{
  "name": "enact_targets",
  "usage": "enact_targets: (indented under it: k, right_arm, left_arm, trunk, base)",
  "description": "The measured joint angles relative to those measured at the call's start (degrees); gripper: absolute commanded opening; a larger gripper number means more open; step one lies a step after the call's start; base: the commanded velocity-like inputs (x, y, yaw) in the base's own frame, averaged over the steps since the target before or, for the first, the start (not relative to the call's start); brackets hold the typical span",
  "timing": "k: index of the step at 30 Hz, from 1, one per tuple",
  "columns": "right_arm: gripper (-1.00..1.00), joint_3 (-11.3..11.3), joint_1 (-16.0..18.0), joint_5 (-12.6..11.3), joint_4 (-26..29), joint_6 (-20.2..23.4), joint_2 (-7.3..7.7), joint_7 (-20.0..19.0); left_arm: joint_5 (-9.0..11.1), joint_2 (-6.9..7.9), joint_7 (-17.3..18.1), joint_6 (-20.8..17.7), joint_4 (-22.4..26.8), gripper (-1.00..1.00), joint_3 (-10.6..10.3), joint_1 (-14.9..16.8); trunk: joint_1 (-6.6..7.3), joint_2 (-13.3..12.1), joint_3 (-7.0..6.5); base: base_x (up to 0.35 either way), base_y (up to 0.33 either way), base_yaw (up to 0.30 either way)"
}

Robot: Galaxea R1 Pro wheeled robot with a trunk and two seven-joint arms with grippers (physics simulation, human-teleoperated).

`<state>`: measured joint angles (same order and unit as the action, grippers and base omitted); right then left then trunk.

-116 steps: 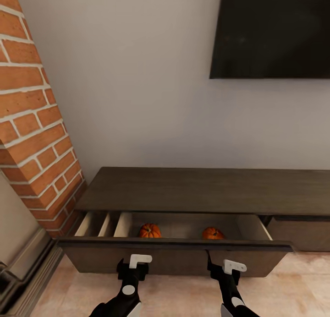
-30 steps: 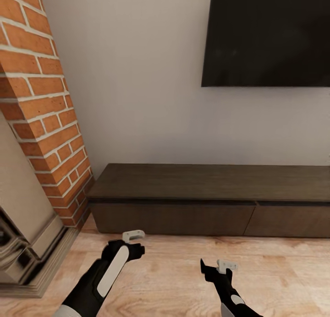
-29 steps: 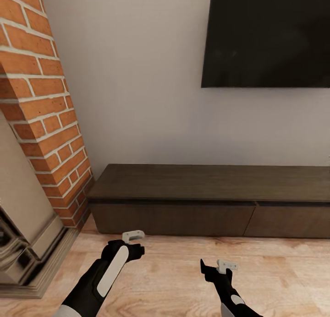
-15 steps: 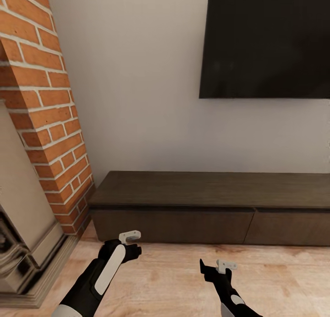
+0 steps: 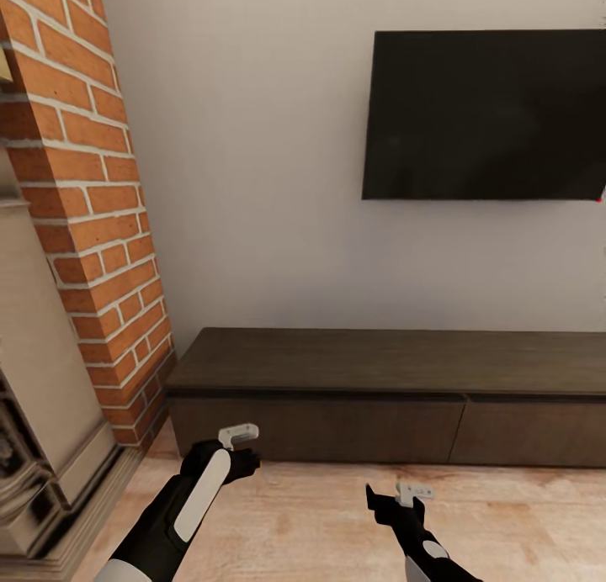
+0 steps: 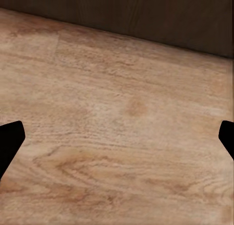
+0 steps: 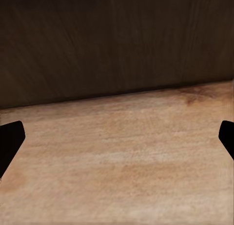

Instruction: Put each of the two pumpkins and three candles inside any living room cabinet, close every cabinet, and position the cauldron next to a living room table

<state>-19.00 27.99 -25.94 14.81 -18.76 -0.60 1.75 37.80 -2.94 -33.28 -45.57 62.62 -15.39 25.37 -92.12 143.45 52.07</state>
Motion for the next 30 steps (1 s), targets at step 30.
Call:
enact_targets:
  k: [30]
  right_arm:
    - [1.0,0.13,0.0,-0.08,0.0,2.32,0.15,0.0]
  left_arm:
    - [-0.07,0.01,-0.06,0.0,-0.01,1.0,0.04,0.02]
  trunk:
    - [3.28,-5.43,-5.96]
  base:
    - [0.0,0.0,0.0]
